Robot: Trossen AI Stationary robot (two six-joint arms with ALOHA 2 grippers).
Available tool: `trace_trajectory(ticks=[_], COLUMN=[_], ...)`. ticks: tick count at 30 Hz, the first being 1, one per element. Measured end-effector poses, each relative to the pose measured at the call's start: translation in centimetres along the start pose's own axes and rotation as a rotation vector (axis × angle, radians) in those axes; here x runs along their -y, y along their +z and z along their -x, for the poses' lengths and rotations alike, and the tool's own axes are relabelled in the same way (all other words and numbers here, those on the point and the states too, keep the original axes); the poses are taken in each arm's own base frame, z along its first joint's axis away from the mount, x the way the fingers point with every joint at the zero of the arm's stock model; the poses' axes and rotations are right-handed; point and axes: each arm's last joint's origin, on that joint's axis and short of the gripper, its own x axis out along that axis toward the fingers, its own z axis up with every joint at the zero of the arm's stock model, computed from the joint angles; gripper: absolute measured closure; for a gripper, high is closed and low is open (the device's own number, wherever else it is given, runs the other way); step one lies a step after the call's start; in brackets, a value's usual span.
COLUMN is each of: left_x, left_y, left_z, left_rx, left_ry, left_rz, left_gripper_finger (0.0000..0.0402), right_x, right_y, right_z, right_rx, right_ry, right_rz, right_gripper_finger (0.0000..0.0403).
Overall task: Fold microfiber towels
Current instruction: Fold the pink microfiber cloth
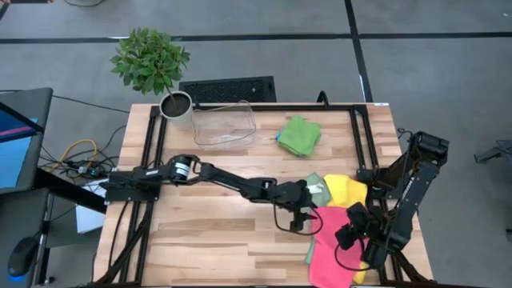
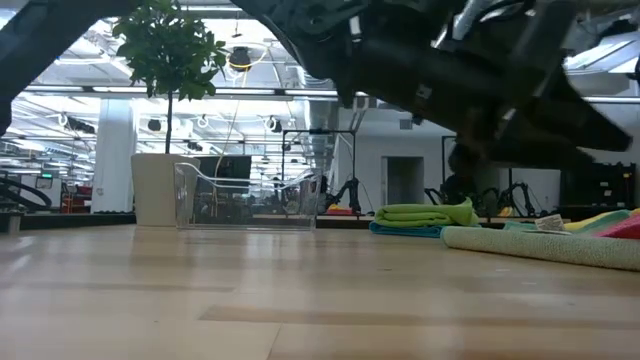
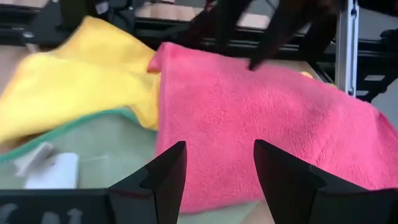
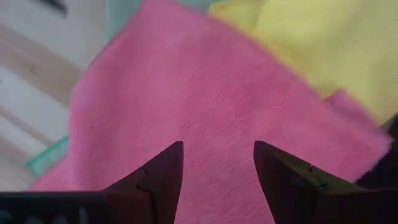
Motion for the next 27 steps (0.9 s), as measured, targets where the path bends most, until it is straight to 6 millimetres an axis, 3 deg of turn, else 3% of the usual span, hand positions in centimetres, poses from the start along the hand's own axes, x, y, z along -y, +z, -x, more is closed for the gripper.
trace_trajectory(ticks=[5, 8, 16, 24, 27], left_x=[0.1, 0.1, 0.5, 0.5, 0.6], left_y=[-0.4, -0.7, -1.1, -1.2, -1.2], left_z=[-0.3, -0.3, -0.2, -0.2, -0.2], left_rx=[-0.055, -0.091, -0.135, -0.145, -0.147], left_ry=[0.004, -0.023, -0.071, -0.090, -0.092], left_rz=[-0.026, -0.013, 0.003, 0.015, 0.015], left_gripper_finger=[0.0222, 0.0222, 0.0222, 0.0222, 0.0222], right_x=[1.6, 2.1, 3.0, 3.7, 3.8], right_y=[1.1, 2.2, 4.6, 4.8, 4.9], right_z=[-1.3, -1.8, -2.1, -5.9, -6.3], right_rx=[0.080, 0.055, -0.034, -0.167, -0.191], right_ry=[-0.133, -0.126, -0.060, -0.050, -0.062], right_rz=[0.001, 0.047, 0.404, 0.492, 0.479], right_gripper_finger=[0.0182, 0.0182, 0.0182, 0.0182, 0.0185])
